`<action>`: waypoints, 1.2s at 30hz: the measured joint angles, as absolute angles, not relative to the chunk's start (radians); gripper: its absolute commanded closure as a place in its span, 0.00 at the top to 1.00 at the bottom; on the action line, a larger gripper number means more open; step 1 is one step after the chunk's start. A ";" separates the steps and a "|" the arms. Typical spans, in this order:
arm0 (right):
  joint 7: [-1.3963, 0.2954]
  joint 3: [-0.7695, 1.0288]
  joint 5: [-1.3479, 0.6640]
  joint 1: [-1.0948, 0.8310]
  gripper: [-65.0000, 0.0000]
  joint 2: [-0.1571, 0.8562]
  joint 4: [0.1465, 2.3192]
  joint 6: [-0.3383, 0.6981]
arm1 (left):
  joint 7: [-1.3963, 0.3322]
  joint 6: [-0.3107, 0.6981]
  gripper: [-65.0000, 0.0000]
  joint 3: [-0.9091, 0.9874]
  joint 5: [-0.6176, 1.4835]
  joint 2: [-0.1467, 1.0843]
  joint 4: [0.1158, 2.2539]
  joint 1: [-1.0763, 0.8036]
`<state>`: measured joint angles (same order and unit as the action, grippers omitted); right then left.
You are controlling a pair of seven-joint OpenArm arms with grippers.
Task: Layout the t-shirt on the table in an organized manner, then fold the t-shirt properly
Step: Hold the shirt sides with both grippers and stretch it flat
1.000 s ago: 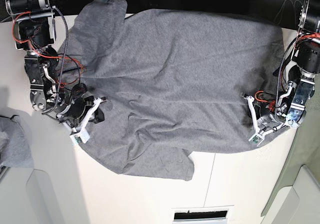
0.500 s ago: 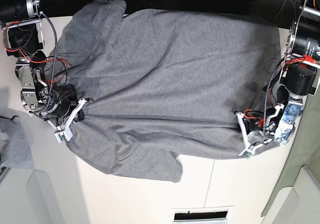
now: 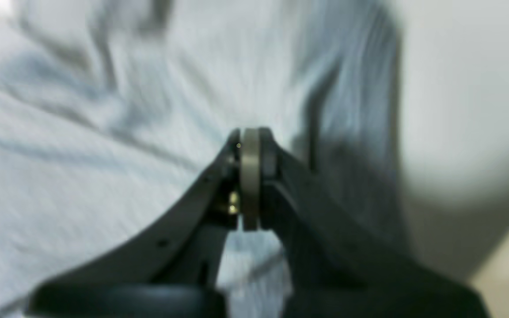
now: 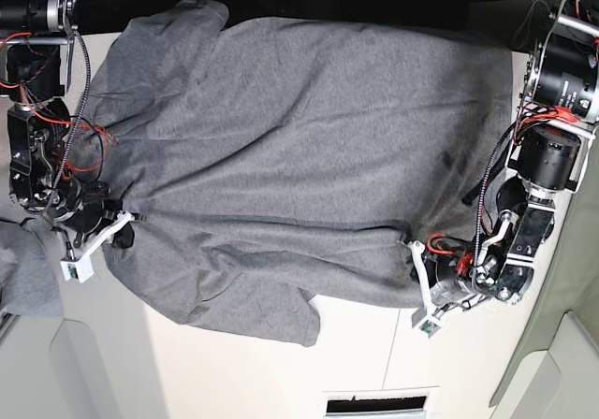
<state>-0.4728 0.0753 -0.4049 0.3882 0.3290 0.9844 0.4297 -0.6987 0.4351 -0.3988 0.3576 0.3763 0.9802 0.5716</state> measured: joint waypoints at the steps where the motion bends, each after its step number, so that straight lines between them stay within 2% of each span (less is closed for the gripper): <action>1: -0.474 0.076 -0.406 0.396 0.00 0.323 0.995 0.430 | -0.694 0.435 0.02 -0.399 0.358 0.376 0.997 0.578; 8: -0.484 0.077 -0.334 0.403 0.00 0.227 0.993 0.432 | -0.579 0.434 0.02 -0.399 0.300 0.316 0.922 0.574; 13: -0.436 0.071 -0.245 0.403 0.00 0.183 0.942 0.442 | -0.567 0.377 0.02 -0.399 0.237 0.239 0.786 0.574; 18: -0.371 0.068 -0.186 0.402 0.00 0.210 0.841 0.435 | -0.518 0.371 0.02 -0.398 0.195 0.249 0.667 0.588; 22: -0.308 0.065 -0.186 0.405 0.00 0.251 0.800 0.434 | -0.515 0.371 0.02 -0.397 0.194 0.287 0.651 0.593; 26: -0.296 0.065 -0.219 0.405 0.00 0.303 0.794 0.422 | -0.561 0.366 0.02 -0.397 0.178 0.286 0.645 0.623; 30: -0.301 0.066 -0.243 0.413 0.00 0.310 0.797 0.407 | -0.614 0.363 0.02 -0.398 0.188 0.283 0.641 0.663; 36: -0.536 0.078 -0.329 0.403 0.00 0.302 0.884 0.411 | -0.717 0.432 0.02 -0.399 0.405 0.357 0.826 0.654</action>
